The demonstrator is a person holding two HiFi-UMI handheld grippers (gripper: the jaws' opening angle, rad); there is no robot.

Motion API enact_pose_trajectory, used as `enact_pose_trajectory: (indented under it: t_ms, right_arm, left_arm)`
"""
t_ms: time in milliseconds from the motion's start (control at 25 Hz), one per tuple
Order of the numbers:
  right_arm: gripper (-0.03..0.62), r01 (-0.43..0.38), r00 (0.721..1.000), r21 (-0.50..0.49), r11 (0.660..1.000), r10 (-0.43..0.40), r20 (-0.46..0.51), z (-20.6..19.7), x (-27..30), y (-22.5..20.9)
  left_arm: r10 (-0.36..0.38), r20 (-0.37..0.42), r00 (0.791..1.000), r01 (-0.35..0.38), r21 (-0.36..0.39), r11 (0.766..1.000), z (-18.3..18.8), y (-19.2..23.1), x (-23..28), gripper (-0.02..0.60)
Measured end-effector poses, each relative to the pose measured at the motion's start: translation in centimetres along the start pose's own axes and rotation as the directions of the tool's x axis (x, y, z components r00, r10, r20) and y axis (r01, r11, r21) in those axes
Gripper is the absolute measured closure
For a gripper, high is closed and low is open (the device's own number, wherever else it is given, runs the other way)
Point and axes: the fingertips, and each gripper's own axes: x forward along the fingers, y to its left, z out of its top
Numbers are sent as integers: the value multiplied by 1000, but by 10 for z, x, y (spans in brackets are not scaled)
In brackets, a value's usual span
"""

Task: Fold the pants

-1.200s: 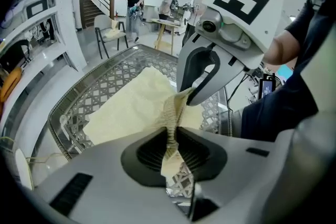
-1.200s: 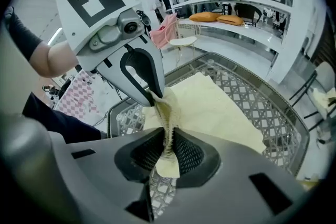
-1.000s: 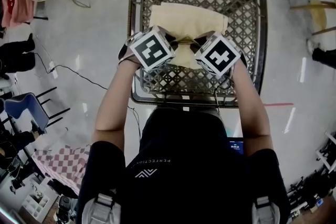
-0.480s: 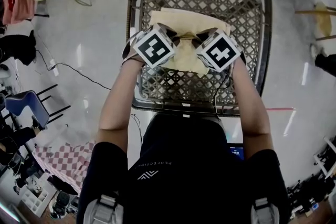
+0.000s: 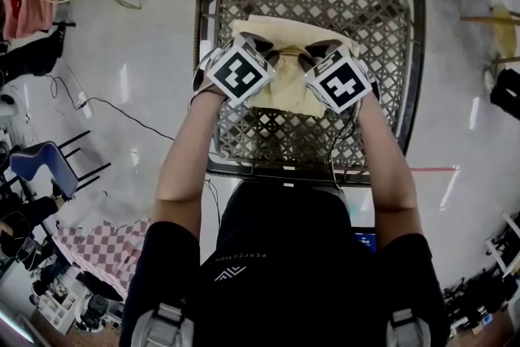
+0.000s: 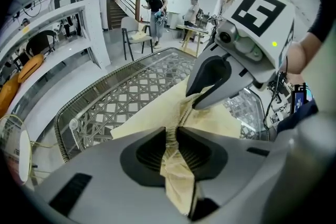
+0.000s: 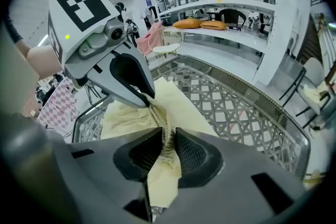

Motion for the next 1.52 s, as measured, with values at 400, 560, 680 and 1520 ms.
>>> enact_pose_trajectory:
  t_ms: [400, 560, 680, 1520]
  right_arm:
    - [504, 80, 995, 47, 996, -82, 59, 4, 2, -19]
    - [503, 173, 981, 65, 983, -178, 72, 5, -4, -37]
    - [505, 243, 966, 48, 969, -246, 79, 4, -11, -52]
    - [551, 203, 966, 182, 962, -228, 124, -19, -45, -19]
  left_arm:
    - [45, 40, 998, -44, -22, 999, 5, 14, 6, 486]
    - [181, 76, 981, -178, -40, 983, 10, 38, -1, 490]
    - [269, 66, 961, -269, -12, 963, 8, 53, -9, 543]
    - [173, 162, 972, -126, -262, 957, -21, -8, -29, 566]
